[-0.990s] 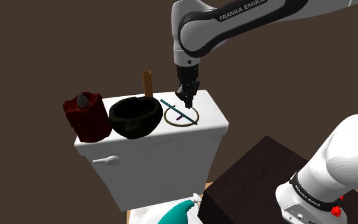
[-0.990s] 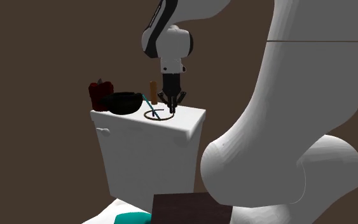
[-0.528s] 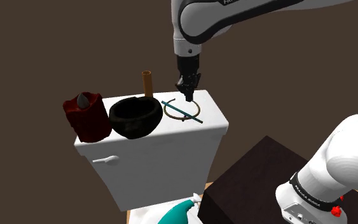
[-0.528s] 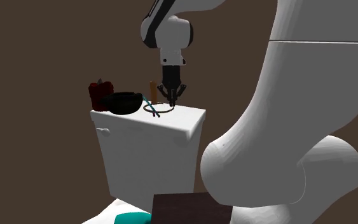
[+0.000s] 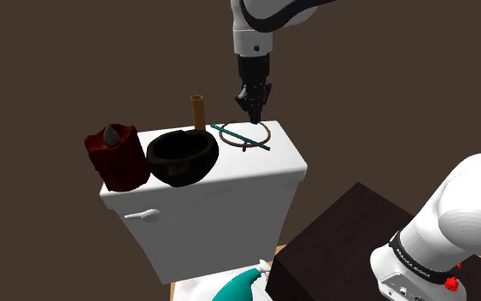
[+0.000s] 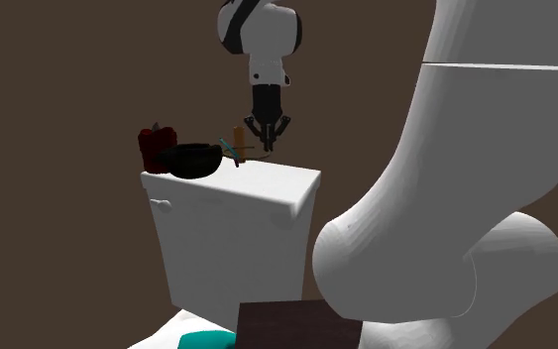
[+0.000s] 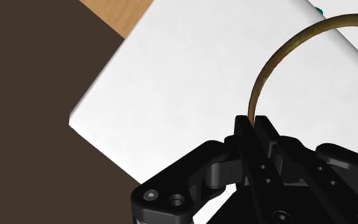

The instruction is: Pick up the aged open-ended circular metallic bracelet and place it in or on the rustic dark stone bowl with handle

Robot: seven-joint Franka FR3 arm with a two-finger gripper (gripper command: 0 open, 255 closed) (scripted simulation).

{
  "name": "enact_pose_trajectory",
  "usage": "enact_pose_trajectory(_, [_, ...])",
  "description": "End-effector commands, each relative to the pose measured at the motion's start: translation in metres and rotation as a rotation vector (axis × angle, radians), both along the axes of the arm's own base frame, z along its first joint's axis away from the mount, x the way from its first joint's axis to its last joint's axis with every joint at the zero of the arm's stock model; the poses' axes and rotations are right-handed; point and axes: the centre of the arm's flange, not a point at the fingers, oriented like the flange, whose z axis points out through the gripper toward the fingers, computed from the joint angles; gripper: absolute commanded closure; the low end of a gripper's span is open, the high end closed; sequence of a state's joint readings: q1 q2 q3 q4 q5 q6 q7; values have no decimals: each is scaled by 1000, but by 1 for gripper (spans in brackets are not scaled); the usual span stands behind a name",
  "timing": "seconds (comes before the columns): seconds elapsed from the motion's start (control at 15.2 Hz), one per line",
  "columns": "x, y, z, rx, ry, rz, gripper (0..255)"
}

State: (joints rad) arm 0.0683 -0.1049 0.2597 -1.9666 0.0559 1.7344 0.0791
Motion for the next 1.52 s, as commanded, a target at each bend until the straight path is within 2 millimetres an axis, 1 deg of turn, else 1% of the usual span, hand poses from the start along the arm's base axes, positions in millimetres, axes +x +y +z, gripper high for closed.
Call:
enact_pose_trajectory(0.0, [-1, 0, 11, 0, 1, 0, 255])
enact_pose_trajectory(0.99, [-1, 0, 90, 0, 1, 0, 255])
enact_pose_trajectory(1.06, [-1, 0, 91, 0, 1, 0, 255])
enact_pose_trajectory(1.45, [11, 78, 96, 0, 1, 0, 255])
